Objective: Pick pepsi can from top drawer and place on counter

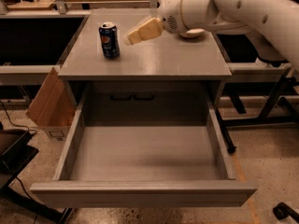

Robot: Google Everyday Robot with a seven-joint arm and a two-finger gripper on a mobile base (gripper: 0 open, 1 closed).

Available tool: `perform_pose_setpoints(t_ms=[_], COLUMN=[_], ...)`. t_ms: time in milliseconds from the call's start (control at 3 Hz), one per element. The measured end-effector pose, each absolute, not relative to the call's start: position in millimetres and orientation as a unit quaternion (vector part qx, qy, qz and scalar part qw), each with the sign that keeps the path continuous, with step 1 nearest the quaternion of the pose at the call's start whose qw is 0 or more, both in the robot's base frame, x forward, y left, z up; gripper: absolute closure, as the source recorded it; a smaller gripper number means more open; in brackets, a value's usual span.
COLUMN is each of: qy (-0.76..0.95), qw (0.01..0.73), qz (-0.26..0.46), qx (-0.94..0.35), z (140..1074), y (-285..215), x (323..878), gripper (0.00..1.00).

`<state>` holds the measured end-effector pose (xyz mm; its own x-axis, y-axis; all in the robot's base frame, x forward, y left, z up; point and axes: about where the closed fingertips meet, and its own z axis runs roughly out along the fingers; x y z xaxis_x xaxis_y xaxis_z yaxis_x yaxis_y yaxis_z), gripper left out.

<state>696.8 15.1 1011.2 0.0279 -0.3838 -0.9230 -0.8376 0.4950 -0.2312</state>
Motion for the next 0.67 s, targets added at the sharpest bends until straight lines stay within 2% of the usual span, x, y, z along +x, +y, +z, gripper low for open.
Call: perform_pose_setpoints(t_ms=[667], qy=[0.643], qw=[0.591], qz=[0.243], qx=[-0.422], z=[1001.6], y=[-31.1], x=[611.7], gripper=[0.0])
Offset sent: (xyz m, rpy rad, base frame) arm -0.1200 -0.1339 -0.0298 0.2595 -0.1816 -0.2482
